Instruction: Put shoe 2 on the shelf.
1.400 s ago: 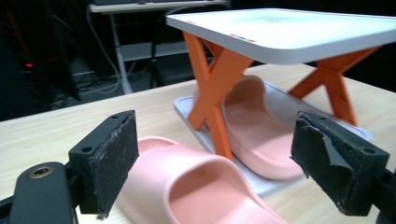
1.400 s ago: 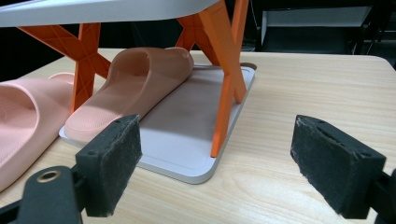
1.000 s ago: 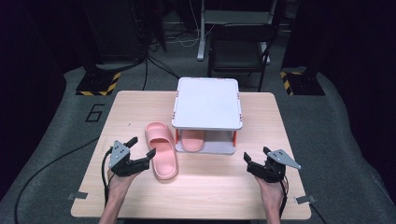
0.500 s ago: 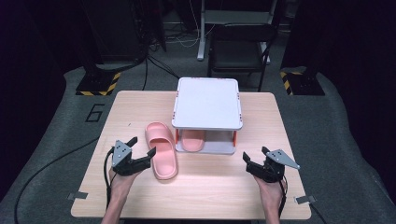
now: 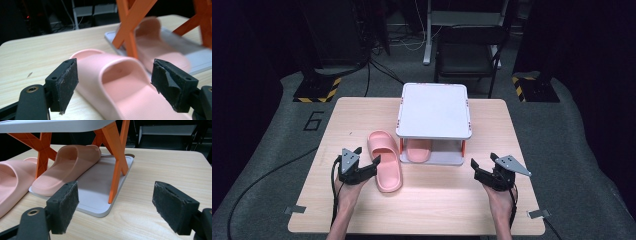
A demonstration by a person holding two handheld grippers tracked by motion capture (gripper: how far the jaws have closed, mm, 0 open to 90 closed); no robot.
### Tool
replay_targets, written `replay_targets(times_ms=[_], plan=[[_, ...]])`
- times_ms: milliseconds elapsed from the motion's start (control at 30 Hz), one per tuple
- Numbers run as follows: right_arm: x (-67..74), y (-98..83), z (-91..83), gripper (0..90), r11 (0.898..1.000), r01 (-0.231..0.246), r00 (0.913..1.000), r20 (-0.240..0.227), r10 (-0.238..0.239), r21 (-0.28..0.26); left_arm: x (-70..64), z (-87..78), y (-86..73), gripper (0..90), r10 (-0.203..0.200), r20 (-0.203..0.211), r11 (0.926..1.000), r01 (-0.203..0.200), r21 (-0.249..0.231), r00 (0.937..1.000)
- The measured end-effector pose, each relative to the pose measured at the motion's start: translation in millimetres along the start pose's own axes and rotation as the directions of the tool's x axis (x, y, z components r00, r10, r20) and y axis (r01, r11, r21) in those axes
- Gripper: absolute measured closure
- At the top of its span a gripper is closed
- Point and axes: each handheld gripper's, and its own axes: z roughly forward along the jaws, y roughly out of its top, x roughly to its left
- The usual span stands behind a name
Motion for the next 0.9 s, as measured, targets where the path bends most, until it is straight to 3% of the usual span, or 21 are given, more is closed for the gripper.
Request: replay_targets(times_ms=[133, 200, 233, 267, 400, 600, 733, 833, 900], plan=[[-0.1, 2.1, 1.2, 21.0, 1.0, 0.005, 1.0, 0.001, -0.005, 0.0, 1.8, 10.0, -6.4, 28.3, -0.029, -0.045, 0.9994, 0.03, 0.02, 0.9986], [0.2, 2.4, 1.8, 21.0, 1.0, 0.005, 1.0, 0.003, -0.005, -0.003, 1.7, 15.8, -9.5, 32.3, -0.047, -0.044, 0.9974, 0.049, 0.052, 0.9979], [0.6, 2.5, 2.1, 21.0, 1.0, 0.004, 1.0, 0.004, -0.004, -0.001, 0.2, 18.7, -11.3, 33.1, -0.048, -0.054, 0.9969, 0.051, 0.06, 0.9974], [1.3, 2.5, 2.2, 21.0, 1.0, 0.002, 1.0, 0.005, -0.002, -0.001, -0.2, 19.8, -12.7, 34.9, -0.02, -0.059, 0.9959, 0.025, 0.087, 0.9981], [0.8, 2.5, 2.5, 21.1, 1.0, 0.01, 0.9999, 0.013, -0.01, 0.001, -5.2, 23.4, -18.5, 44.8, -0.014, -0.083, 0.9921, 0.024, 0.123, 0.9965], [-1.7, 2.7, 1.2, 21.1, 1.0, 0.013, 0.9998, 0.018, -0.013, -0.007, -15.0, 30.4, -22.7, 58.5, -0.003, -0.173, 0.9923, 0.025, 0.122, 0.9849], [-2.1, 2.9, 0.8, 21.1, 1.0, 0.01, 0.9998, 0.017, -0.01, -0.005, -16.4, 35.2, -22.8, 65.1, -0.037, -0.21, 0.9879, 0.067, 0.14, 0.9769], [-3.0, 3.1, 0.8, 21.1, 1.0, 0.011, 0.9998, 0.018, -0.011, -0.002, -17.4, 36.5, -22.2, 67.9, -0.036, -0.232, 0.9863, 0.072, 0.148, 0.9721], [-3.0, 3.1, 1.0, 21.1, 1.0, 0.004, 0.9999, 0.016, -0.004, -0.002, -18.5, 38.7, -22.8, 69.5, -0.035, -0.253, 0.989, 0.07, 0.131, 0.9668]])
